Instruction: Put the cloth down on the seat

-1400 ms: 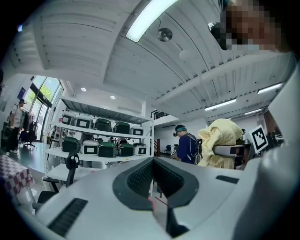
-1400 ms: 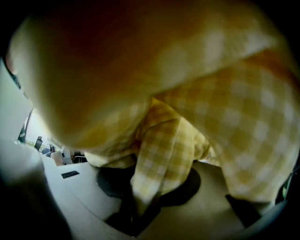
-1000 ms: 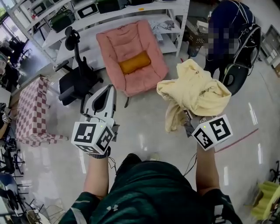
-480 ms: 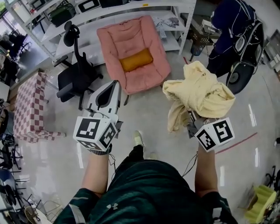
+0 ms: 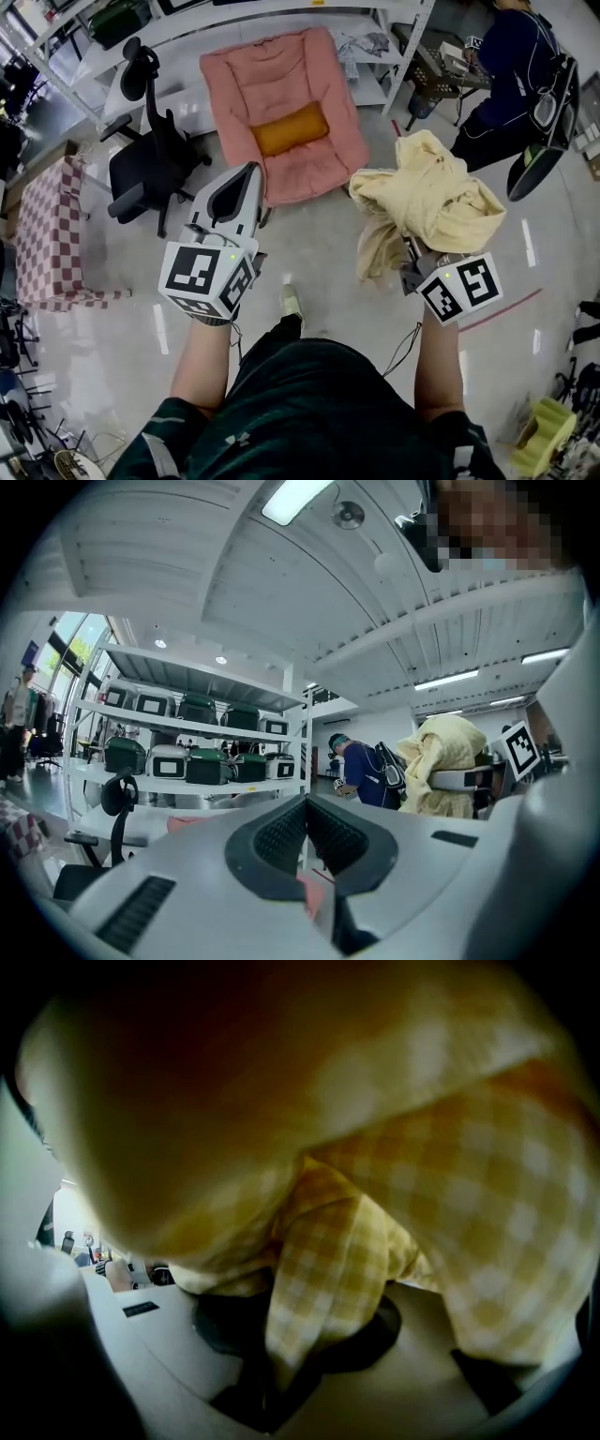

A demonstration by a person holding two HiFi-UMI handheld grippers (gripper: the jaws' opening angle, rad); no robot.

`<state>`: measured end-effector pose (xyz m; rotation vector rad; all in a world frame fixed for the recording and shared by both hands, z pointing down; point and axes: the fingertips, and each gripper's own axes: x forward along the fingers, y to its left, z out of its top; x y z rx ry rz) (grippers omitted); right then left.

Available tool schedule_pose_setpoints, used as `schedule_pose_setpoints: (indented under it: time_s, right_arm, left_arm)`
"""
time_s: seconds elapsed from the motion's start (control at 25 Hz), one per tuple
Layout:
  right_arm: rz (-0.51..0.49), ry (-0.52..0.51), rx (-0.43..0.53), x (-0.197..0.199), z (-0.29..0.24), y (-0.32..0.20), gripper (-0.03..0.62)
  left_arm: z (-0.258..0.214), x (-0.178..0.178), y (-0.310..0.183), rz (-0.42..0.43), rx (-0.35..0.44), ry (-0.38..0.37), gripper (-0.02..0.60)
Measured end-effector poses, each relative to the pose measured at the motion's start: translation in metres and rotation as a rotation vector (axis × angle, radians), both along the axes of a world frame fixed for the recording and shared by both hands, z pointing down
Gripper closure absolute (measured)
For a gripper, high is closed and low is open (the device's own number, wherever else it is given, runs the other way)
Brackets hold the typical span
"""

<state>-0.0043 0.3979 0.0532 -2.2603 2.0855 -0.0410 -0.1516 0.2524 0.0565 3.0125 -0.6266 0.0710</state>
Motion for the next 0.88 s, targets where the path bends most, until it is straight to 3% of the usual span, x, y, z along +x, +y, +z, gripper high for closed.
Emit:
schedule_pose_setpoints:
  time_s: [0.44, 0.88]
  right_arm:
    - [-0.036, 0.016, -0.041, 0.011, 0.020, -0.121, 0.468]
    - [-0.140, 0.037, -0.121, 0.037, 0.049, -0.214, 0.468]
  left_arm:
    - [0.021, 0.022, -0.114, 0.019, -0.004, -0.002, 0.575]
    - [0.044, 0.039, -0.189, -0.020, -0.066, -0.016, 0.575]
